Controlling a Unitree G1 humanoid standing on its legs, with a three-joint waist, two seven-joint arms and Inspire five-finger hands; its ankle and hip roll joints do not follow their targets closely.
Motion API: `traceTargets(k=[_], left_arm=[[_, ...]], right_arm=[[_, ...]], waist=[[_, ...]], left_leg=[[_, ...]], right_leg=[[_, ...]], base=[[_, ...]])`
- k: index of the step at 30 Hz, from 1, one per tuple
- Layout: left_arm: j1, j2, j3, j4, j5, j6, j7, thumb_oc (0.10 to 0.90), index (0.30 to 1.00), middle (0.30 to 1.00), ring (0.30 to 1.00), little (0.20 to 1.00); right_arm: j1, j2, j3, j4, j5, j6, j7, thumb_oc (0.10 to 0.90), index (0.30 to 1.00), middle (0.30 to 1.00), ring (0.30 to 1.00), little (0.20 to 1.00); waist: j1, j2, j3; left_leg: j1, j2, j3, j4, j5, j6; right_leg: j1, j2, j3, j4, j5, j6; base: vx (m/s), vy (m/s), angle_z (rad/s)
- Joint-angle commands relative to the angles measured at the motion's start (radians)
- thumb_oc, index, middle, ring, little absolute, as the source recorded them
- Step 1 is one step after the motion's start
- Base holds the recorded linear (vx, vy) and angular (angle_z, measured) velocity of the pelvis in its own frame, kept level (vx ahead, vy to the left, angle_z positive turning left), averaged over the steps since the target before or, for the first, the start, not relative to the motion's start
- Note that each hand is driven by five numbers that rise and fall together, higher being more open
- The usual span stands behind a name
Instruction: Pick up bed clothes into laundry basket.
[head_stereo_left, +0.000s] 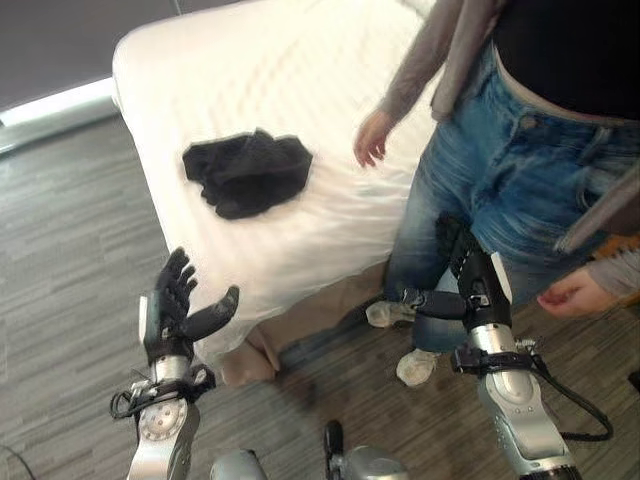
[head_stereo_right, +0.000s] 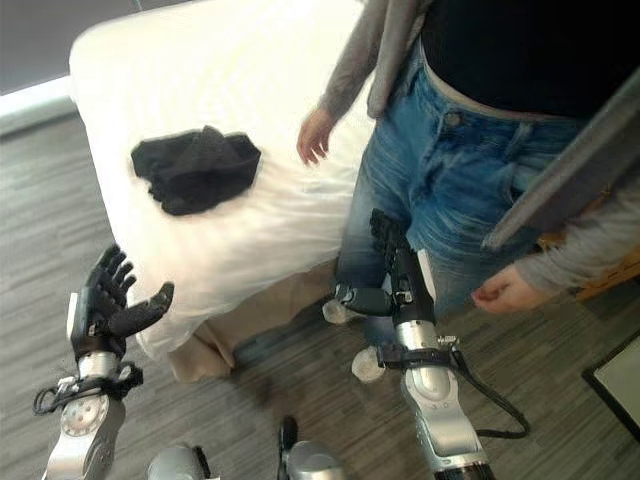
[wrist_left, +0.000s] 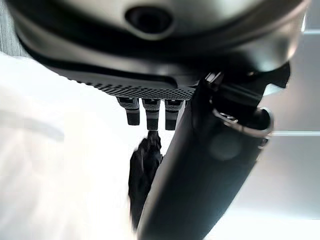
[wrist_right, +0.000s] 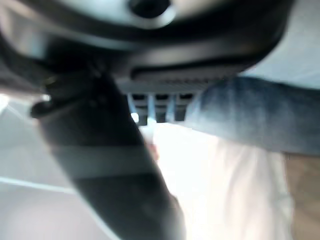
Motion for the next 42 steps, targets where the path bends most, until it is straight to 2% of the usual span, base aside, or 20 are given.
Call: traceTargets(k=[1, 2, 4, 6, 9, 12, 15, 17, 19, 22, 23, 25, 26, 31, 32, 34, 35, 37, 38, 42], left_arm=[[-0.030, 0.102, 0.082, -0.099, 0.008, -0.104, 0.010, 0.800, 0.900, 0.900, 0.900, 0.900], [-0.040, 0.105, 0.080, -0.097, 0.006, -0.111, 0.019, 0.800, 0.900, 0.900, 0.900, 0.900], [-0.040, 0.102, 0.080, -0.093, -0.004, -0.111, 0.019, 0.800, 0.900, 0.900, 0.900, 0.900], [-0.027, 0.103, 0.080, -0.079, 0.007, -0.092, 0.025, 0.800, 0.900, 0.900, 0.900, 0.900], [-0.028, 0.110, 0.079, -0.085, 0.011, -0.097, 0.018, 0.800, 0.900, 0.900, 0.900, 0.900], [-0.050, 0.129, 0.083, -0.120, -0.002, -0.115, 0.019, 0.800, 0.900, 0.900, 0.900, 0.900], [-0.083, 0.152, 0.081, -0.132, 0.003, -0.115, 0.029, 0.800, 0.900, 0.900, 0.900, 0.900], [-0.101, 0.164, 0.069, -0.125, 0.013, -0.111, 0.030, 0.800, 0.900, 0.900, 0.900, 0.900], [-0.106, 0.166, 0.065, -0.120, 0.016, -0.109, 0.027, 0.800, 0.900, 0.900, 0.900, 0.900], [-0.112, 0.174, 0.055, -0.110, 0.006, -0.117, 0.012, 0.800, 0.900, 0.900, 0.900, 0.900], [-0.119, 0.183, 0.052, -0.107, -0.021, -0.130, -0.001, 0.800, 0.900, 0.900, 0.900, 0.900], [-0.121, 0.189, 0.060, -0.103, -0.023, -0.129, -0.005, 0.800, 0.900, 0.900, 0.900, 0.900], [-0.124, 0.201, 0.055, -0.094, -0.032, -0.119, -0.013, 0.800, 0.900, 0.900, 0.900, 0.900], [-0.142, 0.216, 0.045, -0.045, -0.054, -0.124, -0.028, 0.800, 0.900, 0.900, 0.900, 0.900], [-0.188, 0.242, 0.016, 0.014, -0.056, -0.114, -0.026, 0.800, 0.900, 0.900, 0.900, 0.900], [-0.211, 0.253, 0.007, 0.035, -0.059, -0.115, -0.024, 0.800, 0.900, 0.900, 0.900, 0.900], [-0.283, 0.278, -0.017, 0.092, -0.069, -0.115, -0.019, 0.800, 0.900, 0.900, 0.900, 0.900], [-0.292, 0.279, -0.018, 0.099, -0.071, -0.118, -0.020, 0.800, 0.900, 0.900, 0.900, 0.900], [-0.402, 0.300, -0.067, 0.179, -0.093, -0.118, -0.014, 0.800, 0.900, 0.900, 0.900, 0.900], [-0.608, 0.300, -0.182, 0.308, -0.106, -0.125, -0.013, 0.800, 0.900, 0.900, 0.900, 0.900]], right_arm=[[-0.084, -0.029, -0.037, -0.106, -0.034, -0.076, -0.011, 0.800, 0.900, 0.900, 0.900, 0.900], [-0.086, -0.036, -0.042, -0.108, -0.035, -0.076, -0.016, 0.800, 0.900, 0.900, 0.900, 0.900], [-0.082, -0.039, -0.043, -0.116, -0.040, -0.073, -0.018, 0.800, 0.900, 0.900, 0.900, 0.900], [-0.083, -0.027, -0.030, -0.135, -0.068, -0.068, -0.020, 0.800, 0.900, 0.900, 0.900, 0.900], [-0.086, -0.024, -0.022, -0.131, -0.084, -0.068, -0.020, 0.800, 0.900, 0.900, 0.900, 0.900], [-0.115, -0.014, 0.000, -0.125, -0.103, -0.069, -0.025, 0.800, 0.900, 0.900, 0.900, 0.900], [-0.145, -0.005, 0.026, -0.126, -0.117, -0.065, -0.027, 0.800, 0.900, 0.900, 0.900, 0.900], [-0.191, -0.001, 0.055, -0.117, -0.146, -0.068, -0.028, 0.800, 0.900, 0.900, 0.900, 0.900], [-0.213, -0.002, 0.068, -0.107, -0.160, -0.066, -0.029, 0.800, 0.900, 0.900, 0.900, 0.900], [-0.276, -0.021, 0.101, -0.078, -0.208, -0.057, -0.035, 0.800, 0.900, 0.900, 0.900, 0.900], [-0.330, -0.031, 0.143, -0.032, -0.227, -0.045, -0.037, 0.800, 0.900, 0.900, 0.900, 0.900], [-0.364, -0.028, 0.164, -0.001, -0.247, -0.041, -0.047, 0.800, 0.900, 0.900, 0.900, 0.900], [-0.406, -0.046, 0.194, 0.040, -0.270, -0.021, -0.039, 0.800, 0.900, 0.900, 0.900, 0.900], [-0.512, -0.062, 0.266, 0.157, -0.298, 0.002, -0.043, 0.800, 0.900, 0.900, 0.900, 0.900], [-0.586, -0.060, 0.317, 0.262, -0.313, 0.027, -0.043, 0.800, 0.900, 0.900, 0.900, 0.900], [-0.619, -0.061, 0.333, 0.297, -0.315, 0.032, -0.048, 0.800, 0.900, 0.900, 0.900, 0.900], [-0.689, -0.059, 0.372, 0.367, -0.318, 0.042, -0.051, 0.800, 0.900, 0.900, 0.900, 0.900], [-0.697, -0.058, 0.373, 0.375, -0.318, 0.040, -0.053, 0.800, 0.900, 0.900, 0.900, 0.900], [-0.778, -0.046, 0.418, 0.456, -0.322, 0.050, -0.056, 0.800, 0.900, 0.900, 0.900, 0.900], [-0.898, 0.005, 0.488, 0.621, -0.321, 0.052, -0.058, 0.800, 0.900, 0.900, 0.900, 0.900]], waist=[[0.028, -0.023, -0.053], [0.029, -0.013, -0.060], [0.030, -0.008, -0.063], [0.022, 0.008, -0.084], [0.023, 0.000, -0.094], [0.031, -0.019, -0.110], [0.032, -0.027, -0.106], [0.033, -0.036, -0.089], [0.033, -0.033, -0.085], [0.036, -0.024, -0.074], [0.048, -0.023, -0.069], [0.052, -0.027, -0.066], [0.065, -0.041, -0.072], [0.083, -0.053, -0.090], [0.092, -0.059, -0.103], [0.092, -0.061, -0.106], [0.091, -0.065, -0.109], [0.090, -0.065, -0.106], [0.088, -0.069, -0.108], [0.080, -0.067, -0.090]], left_leg=[[0.093, -0.070, 0.022, -0.121, -0.029, 0.028], [0.082, -0.046, 0.067, -0.210, 0.011, 0.021], [0.095, -0.033, 0.098, -0.254, 0.030, 0.023], [0.164, -0.062, 0.093, -0.340, 0.028, 0.038], [0.201, -0.086, 0.094, -0.380, 0.029, 0.051], [0.238, -0.118, 0.099, -0.436, 0.023, 0.073], [0.255, -0.140, 0.077, -0.456, 0.002, 0.094], [0.264, -0.153, 0.060, -0.463, -0.017, 0.113], [0.265, -0.152, 0.058, -0.463, -0.024, 0.117], [0.269, -0.147, 0.033, -0.463, -0.033, 0.114], [0.269, -0.151, 0.005, -0.463, -0.043, 0.111], [0.274, -0.148, 0.008, -0.463, -0.045, 0.108], [0.277, -0.148, 0.019, -0.459, -0.048, 0.106], [0.284, -0.148, 0.030, -0.461, -0.048, 0.099], [0.283, -0.148, 0.024, -0.462, -0.047, 0.095], [0.282, -0.147, 0.023, -0.462, -0.047, 0.094], [0.280, -0.148, 0.022, -0.463, -0.046, 0.092], [0.279, -0.148, 0.022, -0.463, -0.046, 0.092], [0.274, -0.147, 0.020, -0.463, -0.045, 0.090], [0.243, -0.146, 0.020, -0.463, -0.035, 0.086]], right_leg=[[0.051, -0.133, 0.010, 0.005, -0.095, 0.176], [0.084, -0.142, -0.005, 0.006, -0.112, 0.190], [0.097, -0.146, -0.008, 0.009, -0.121, 0.193], [0.104, -0.153, -0.010, 0.036, -0.119, 0.206], [0.103, -0.172, -0.009, 0.067, -0.116, 0.218], [0.089, -0.202, -0.009, 0.118, -0.101, 0.248], [0.039, -0.212, 0.010, 0.213, -0.072, 0.266], [-0.031, -0.207, 0.045, 0.332, -0.031, 0.284], [-0.067, -0.203, 0.061, 0.357, -0.029, 0.283], [-0.124, -0.169, 0.099, 0.312, -0.053, 0.264], [-0.131, -0.156, 0.122, 0.224, -0.068, 0.250], [-0.108, -0.170, 0.104, 0.185, -0.063, 0.254], [-0.086, -0.190, 0.087, 0.151, -0.049, 0.257], [-0.030, -0.195, 0.052, 0.081, -0.033, 0.263], [-0.011, -0.194, 0.038, 0.065, -0.035, 0.263], [-0.008, -0.194, 0.035, 0.062, -0.036, 0.264], [-0.004, -0.194, 0.030, 0.059, -0.036, 0.264], [-0.004, -0.194, 0.029, 0.058, -0.036, 0.264], [-0.006, -0.194, 0.028, 0.058, -0.036, 0.265], [-0.042, -0.194, 0.038, 0.070, -0.032, 0.269]], base=[[0.33, 0.199, -0.23], [0.31, 0.190, -0.16], [0.23, 0.175, -0.06], [0.28, 0.225, -0.13], [0.21, 0.156, 0.10], [0.12, 0.120, 0.41], [0.09, 0.124, 0.26], [0.11, 0.106, 0.45], [0.05, 0.023, 0.45], [0.11, -0.013, 0.30], [0.10, -0.065, 0.01], [0.06, -0.063, -0.05], [0.06, -0.067, 0.03], [0.07, -0.048, 0.09], [0.07, -0.051, 0.09], [0.06, -0.052, 0.08], [0.04, -0.038, 0.04], [0.02, -0.030, 0.04], [0.02, -0.056, 0.04], [-0.03, -0.071, 0.07]])
